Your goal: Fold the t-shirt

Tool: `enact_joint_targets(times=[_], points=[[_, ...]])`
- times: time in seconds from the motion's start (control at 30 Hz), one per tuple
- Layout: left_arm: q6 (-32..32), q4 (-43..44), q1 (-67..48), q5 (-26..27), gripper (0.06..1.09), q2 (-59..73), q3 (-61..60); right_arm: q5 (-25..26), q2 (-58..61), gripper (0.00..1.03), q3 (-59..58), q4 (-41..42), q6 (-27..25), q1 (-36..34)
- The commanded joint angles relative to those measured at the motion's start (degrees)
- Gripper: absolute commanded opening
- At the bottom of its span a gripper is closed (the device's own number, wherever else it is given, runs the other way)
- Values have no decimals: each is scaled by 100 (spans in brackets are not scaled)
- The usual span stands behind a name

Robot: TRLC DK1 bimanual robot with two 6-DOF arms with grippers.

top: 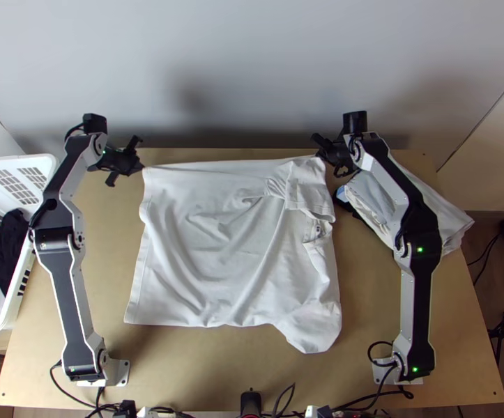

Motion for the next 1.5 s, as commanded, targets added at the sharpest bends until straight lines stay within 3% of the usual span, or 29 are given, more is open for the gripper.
enact_joint_targets(times=[0.0, 0.07, 0.13, 0.23, 0.33, 0.5, 0.57, 0.63, 0.73, 1.07, 1.3, 1.47], points=[[414, -403, -6, -266, 9, 234, 153, 217, 180, 4, 271, -195, -308, 33], [485, -456, -59, -257, 9, 190, 153, 217, 101, 25, 219, -204, -395, 103], [564, -500, -120, -230, 9, 102, 144, 217, -39, 38, 95, -204, -413, 165], [581, -588, -190, -37, 9, -12, 109, 208, -259, 84, -72, -204, -404, 244], [863, -597, -313, 297, 9, -284, -58, 199, -549, 92, -291, -239, -404, 306], [1100, -69, -428, 438, 9, -1075, -638, 199, -1155, 92, -950, -213, -510, 367], [1074, 300, -437, 490, 20, -1313, -972, 199, -1287, 95, -1144, -160, -510, 367], [1074, 537, -437, 649, 40, -1515, -1262, 199, -1366, 97, -1232, -142, -510, 349], [1074, 827, -428, 921, 104, -1752, -1552, 191, -1533, 97, -1372, -134, -475, 332], [1188, 941, -366, 1079, 104, -1717, -1763, 182, -1410, 97, -1662, 359, -448, 191], [1566, 1012, -357, 526, 103, -1488, -1772, 50, -751, 96, -1302, 807, -562, 156], [1645, 1082, -270, 499, 103, -1383, -1842, -99, -303, 92, -766, 807, -554, 139]])
